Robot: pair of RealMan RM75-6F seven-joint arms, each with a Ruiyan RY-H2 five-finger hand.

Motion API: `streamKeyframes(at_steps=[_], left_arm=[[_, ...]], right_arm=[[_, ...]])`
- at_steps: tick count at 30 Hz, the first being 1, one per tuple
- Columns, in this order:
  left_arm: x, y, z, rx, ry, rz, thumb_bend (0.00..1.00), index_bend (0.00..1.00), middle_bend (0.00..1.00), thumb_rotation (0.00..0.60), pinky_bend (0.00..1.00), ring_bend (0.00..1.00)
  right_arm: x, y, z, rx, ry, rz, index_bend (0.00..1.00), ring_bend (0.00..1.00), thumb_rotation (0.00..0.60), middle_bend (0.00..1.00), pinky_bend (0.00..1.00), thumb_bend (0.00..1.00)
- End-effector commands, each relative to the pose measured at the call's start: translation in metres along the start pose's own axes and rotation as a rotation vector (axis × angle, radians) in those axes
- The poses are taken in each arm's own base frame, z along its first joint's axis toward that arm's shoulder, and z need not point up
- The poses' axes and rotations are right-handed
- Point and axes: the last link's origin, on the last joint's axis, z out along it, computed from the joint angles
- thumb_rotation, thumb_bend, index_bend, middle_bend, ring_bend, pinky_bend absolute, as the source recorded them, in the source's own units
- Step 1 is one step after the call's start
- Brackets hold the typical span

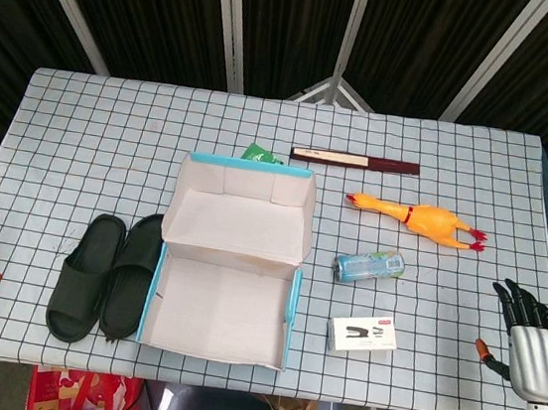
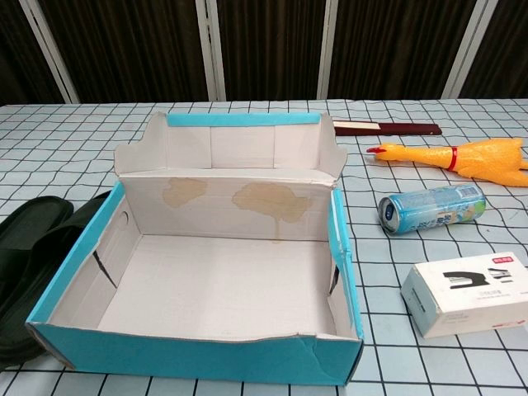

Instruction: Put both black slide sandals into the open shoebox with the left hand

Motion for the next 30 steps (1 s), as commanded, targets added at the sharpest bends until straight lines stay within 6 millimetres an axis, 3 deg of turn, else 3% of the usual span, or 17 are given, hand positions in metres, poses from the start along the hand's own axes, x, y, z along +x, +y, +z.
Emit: streamKeyframes(at_steps=[1,30], left_arm=[[0.0,0.001,-0.001,-0.001,0.0,0.002,0.2,0.14,0.08,0.6,0.16,0.07],[-0.014,0.011,-0.002,-0.033,-0.069,0.04,0.16,0.12,0.07,0.6,0.16,0.07]], right_arm=[[0.0,0.0,-0.001,0.0,-0.005,-0.001,0.14,0.14,0.6,0.12,0.2,0.25],[0.003,0.002,-0.001,-0.001,0.001,0.013,0.14,0.14,0.6,0.12,0.2,0.25]])
